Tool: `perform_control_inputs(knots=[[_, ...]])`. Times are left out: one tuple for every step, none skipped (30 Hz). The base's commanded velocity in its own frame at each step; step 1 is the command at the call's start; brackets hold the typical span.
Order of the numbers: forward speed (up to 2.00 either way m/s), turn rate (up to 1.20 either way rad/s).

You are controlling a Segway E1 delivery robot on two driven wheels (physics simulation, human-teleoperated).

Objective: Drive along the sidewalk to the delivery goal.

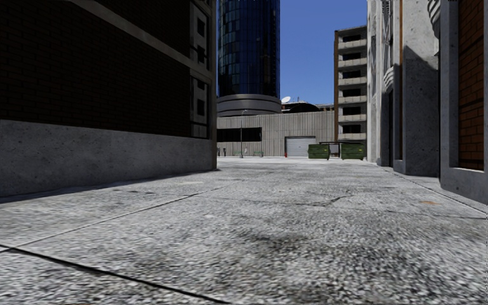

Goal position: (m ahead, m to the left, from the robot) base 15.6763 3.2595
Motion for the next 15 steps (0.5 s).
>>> perform_control_inputs(knots=[[2.0, 0.0], [2.0, 0.0], [2.0, 0.0], [2.0, 0.0], [2.0, 0.0], [2.0, 0.0], [2.0, 0.0], [2.0, 0.0], [2.0, 0.0], [2.0, 0.0], [2.0, 0.0], [2.0, 0.0], [2.0, 0.0], [2.0, 0.0], [2.0, 0.0]])
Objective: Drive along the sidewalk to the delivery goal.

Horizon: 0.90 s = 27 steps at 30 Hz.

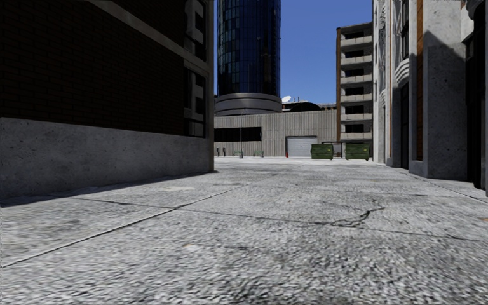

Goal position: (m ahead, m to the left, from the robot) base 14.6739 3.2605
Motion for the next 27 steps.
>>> perform_control_inputs(knots=[[2.0, 0.0], [2.0, 0.0], [2.0, 0.0], [2.0, 0.0], [2.0, 0.0], [2.0, 0.0], [2.0, 0.0], [2.0, 0.0], [2.0, 0.0], [2.0, 0.0], [2.0, 0.0], [2.0, 0.0], [2.0, 0.0], [2.0, 0.0], [2.0, 0.0], [2.0, 0.0], [2.0, 0.0], [2.0, 0.0], [2.0, 0.0], [2.0, 0.0], [2.0, 0.0], [2.0, 0.0], [2.0, 0.0], [2.0, 0.0], [2.0, 0.0], [2.0, 0.0], [2.0, 0.0]])
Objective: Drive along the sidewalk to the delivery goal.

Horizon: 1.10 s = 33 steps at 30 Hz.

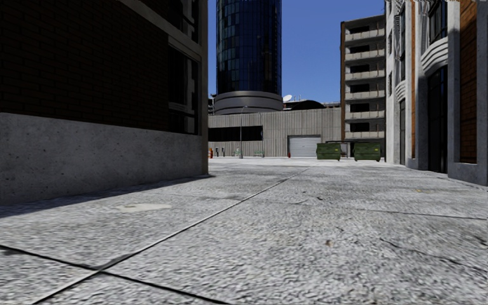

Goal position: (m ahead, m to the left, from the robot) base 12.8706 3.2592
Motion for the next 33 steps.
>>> perform_control_inputs(knots=[[2.0, 0.0], [2.0, 0.0], [2.0, 0.0], [2.0, 0.0], [2.0, 0.0], [2.0, 0.0], [2.0, 0.0], [2.0, 0.0], [2.0, 0.0], [2.0, 0.0], [2.0, 0.0], [2.0, 0.0], [2.0, 0.0], [2.0, 0.0], [2.0, 0.0], [2.0, 0.0], [2.0, 0.0], [2.0, 0.0], [2.0, 0.0], [2.0, 0.0], [2.0, 0.0], [2.0, 0.0], [2.0, 0.0], [2.0, 0.0], [2.0, 0.0], [2.0, 0.0], [2.0, 0.0], [2.0, 0.0], [2.0, 0.0], [2.0, 0.0], [2.0, 0.0], [2.0, 0.0], [2.0, 0.0]])
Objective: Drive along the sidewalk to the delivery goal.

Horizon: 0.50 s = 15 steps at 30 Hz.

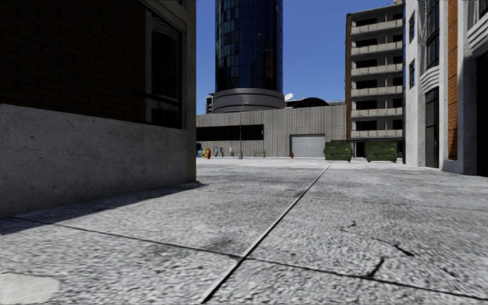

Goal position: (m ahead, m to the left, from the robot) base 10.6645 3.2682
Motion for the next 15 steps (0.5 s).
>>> perform_control_inputs(knots=[[2.0, 0.0], [2.0, 0.0], [2.0, 0.0], [2.0, 0.0], [2.0, 0.0], [2.0, 0.0], [2.0, 0.0], [2.0, 0.0], [2.0, 0.0], [2.0, 0.0], [2.0, 0.0], [2.0, 0.0], [2.0, 0.0], [2.0, 0.0], [2.0, 0.0]])
